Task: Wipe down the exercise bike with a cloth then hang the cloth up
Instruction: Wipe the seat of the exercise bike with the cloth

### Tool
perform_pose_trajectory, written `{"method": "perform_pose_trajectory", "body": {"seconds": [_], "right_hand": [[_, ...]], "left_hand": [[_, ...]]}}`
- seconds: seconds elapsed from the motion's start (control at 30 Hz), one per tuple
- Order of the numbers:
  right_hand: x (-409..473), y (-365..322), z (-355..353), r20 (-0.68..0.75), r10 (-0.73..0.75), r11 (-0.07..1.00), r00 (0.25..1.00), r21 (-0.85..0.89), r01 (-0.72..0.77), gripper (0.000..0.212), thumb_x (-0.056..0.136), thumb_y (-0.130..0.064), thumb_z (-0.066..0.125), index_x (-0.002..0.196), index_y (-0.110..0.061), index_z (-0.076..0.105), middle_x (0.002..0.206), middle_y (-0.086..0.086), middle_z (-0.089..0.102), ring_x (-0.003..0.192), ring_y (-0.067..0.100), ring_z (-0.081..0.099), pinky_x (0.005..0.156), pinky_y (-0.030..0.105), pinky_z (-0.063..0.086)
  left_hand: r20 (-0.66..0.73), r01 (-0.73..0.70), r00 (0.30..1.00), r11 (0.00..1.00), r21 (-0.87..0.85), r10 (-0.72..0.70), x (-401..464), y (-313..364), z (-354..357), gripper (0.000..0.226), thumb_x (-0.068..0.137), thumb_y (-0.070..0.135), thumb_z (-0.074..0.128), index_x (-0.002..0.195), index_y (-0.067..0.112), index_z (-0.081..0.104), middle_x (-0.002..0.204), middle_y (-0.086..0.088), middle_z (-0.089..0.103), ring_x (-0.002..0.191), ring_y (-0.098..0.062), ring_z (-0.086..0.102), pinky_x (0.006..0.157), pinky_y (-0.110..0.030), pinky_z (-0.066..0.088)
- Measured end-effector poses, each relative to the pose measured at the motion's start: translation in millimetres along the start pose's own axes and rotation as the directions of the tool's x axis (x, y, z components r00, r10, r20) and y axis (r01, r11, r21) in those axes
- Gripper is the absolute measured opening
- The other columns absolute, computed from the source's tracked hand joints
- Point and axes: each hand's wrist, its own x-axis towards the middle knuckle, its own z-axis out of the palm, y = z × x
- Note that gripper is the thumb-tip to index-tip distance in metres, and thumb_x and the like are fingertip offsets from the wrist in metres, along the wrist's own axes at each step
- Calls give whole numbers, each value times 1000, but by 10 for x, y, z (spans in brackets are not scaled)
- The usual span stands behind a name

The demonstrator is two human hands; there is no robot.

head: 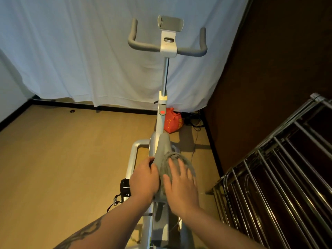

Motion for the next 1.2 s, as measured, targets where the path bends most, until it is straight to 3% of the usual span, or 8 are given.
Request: {"method": "perform_pose_trajectory", "body": {"seconds": [0.17,0.3,0.37,0.5,0.6,0.73,1.03,1.2], "right_hand": [[344,94,-100,179,90,987,980,112,-111,56,100,-46,28,153,-32,14,158,1,21,136,25,36,106,44,39],[-24,54,6,-29,-226,968,974,-120,221,53,93,-48,31,143,-34,43,148,2,45,132,29,47,103,52,43],[141,172,-60,47,-319,946,947,-46,321,53,97,-47,29,149,-38,28,158,-4,28,144,25,28,115,48,28],[220,54,-116,128,-24,995,992,97,11,58,101,-46,29,154,-35,8,163,-2,8,148,23,14,119,42,17],[11,69,-115,110,-101,995,989,1,101,58,100,-49,21,154,-34,6,163,1,7,148,26,11,120,45,12],[433,257,-149,268,-11,975,963,218,-49,56,101,-48,27,152,-38,9,160,-3,15,141,26,27,110,48,34],[68,145,19,-43,124,936,991,338,-102,43,96,-48,37,140,-46,37,150,-18,33,132,7,35,103,31,40],[36,-87,72,-37,460,796,887,459,-394,47,98,-42,43,144,-36,35,152,-8,29,133,18,36,96,34,41]], "left_hand": [[-19,15,1000,1000,-7,-15,-23,68,-16,28,96,23,42,112,34,62,87,18,57,78,-8,51,56,-22,34],[-29,19,999,999,-48,-20,-30,53,-23,27,95,24,44,105,37,64,92,18,65,82,-8,56,61,-26,39],[-48,14,999,998,-58,-16,-5,37,4,27,95,23,44,105,37,65,97,16,66,85,-10,56,66,-28,39],[-56,30,998,998,-56,-34,-24,35,16,28,96,23,43,110,33,66,101,14,65,89,-10,54,69,-29,39],[-59,31,998,998,-57,-35,-9,26,25,28,96,25,43,111,34,66,104,11,67,88,-10,55,67,-29,39],[-53,10,999,999,-38,-12,-22,48,16,28,97,26,42,110,33,65,103,9,67,86,-11,54,65,-29,37],[278,-175,955,949,263,99,194,-27,-4,41,99,52,19,124,32,46,112,2,64,97,-17,59,85,-39,49],[337,-464,875,798,384,346,198,-26,-8,67,93,55,-4,155,29,0,162,8,4,149,-12,-1,121,-35,5]]}}
